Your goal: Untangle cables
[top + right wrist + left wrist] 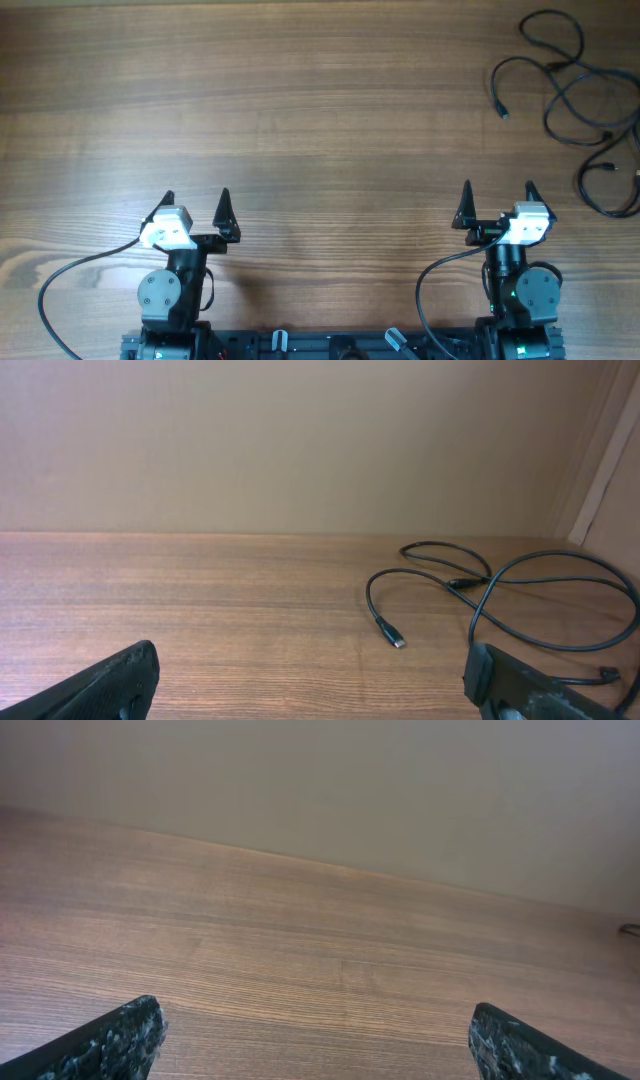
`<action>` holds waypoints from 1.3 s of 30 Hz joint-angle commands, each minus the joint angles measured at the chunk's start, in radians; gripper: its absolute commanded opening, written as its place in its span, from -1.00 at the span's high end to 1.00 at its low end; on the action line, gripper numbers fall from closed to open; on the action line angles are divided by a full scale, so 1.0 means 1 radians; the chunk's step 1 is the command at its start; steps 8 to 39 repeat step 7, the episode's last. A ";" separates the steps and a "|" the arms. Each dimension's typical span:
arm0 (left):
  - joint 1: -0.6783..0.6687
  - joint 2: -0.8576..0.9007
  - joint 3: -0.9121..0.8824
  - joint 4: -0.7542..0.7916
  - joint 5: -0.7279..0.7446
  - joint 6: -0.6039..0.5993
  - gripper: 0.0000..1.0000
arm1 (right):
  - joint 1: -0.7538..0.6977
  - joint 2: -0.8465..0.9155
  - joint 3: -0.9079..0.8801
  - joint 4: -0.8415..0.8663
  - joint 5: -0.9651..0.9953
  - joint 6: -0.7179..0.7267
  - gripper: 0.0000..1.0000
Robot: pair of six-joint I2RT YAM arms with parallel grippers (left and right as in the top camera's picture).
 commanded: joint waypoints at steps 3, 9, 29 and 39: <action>0.007 -0.009 -0.005 -0.002 0.015 0.020 -1.00 | 0.004 -0.009 -0.001 0.006 -0.016 0.007 -0.99; 0.007 -0.009 -0.005 -0.002 0.015 0.020 -1.00 | 0.004 -0.009 -0.001 0.006 -0.016 0.008 -0.99; 0.007 -0.009 -0.005 -0.002 0.015 0.020 -1.00 | 0.004 -0.009 -0.001 0.006 -0.016 0.008 -0.99; 0.007 -0.009 -0.005 -0.002 0.015 0.020 -1.00 | 0.004 -0.009 -0.001 0.006 -0.016 0.008 -0.99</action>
